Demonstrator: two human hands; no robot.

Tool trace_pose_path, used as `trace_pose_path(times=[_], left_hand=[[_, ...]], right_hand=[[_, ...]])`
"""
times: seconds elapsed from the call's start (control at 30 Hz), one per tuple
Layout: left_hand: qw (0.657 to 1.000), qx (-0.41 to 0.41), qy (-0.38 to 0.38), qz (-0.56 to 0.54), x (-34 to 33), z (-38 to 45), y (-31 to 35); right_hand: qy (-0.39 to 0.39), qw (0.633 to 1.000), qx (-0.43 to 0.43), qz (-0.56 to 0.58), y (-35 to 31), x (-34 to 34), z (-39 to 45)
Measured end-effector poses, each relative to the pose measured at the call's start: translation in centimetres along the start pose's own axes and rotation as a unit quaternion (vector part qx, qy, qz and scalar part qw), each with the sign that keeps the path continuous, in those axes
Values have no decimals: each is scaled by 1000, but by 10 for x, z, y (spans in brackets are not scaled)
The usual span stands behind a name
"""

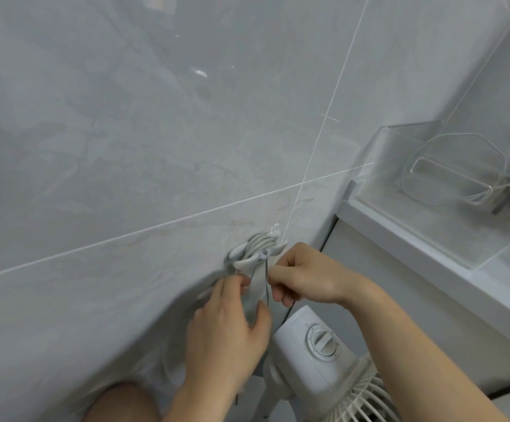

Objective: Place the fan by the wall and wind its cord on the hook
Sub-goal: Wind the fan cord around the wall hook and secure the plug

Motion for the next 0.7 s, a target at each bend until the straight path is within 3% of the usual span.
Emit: trace_pose_path(times=[0.17, 0.7], left_hand=[[1000, 14, -19, 4, 0, 2, 1], [981, -54, -92, -163, -8, -4, 4]], right_hand=[[-35, 996, -47, -61, 12, 1, 4], [-97, 983, -14, -158, 21, -9, 18]])
Point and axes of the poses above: each hand's wrist, its own z-axis towards the middle knuckle, its own x-axis out of the back of the hand, y = z × x, the point moved 1 cm from there along z, towards the middle knuckle, and after that the axes turned 7 degrees about z, right-handed, at the moved point
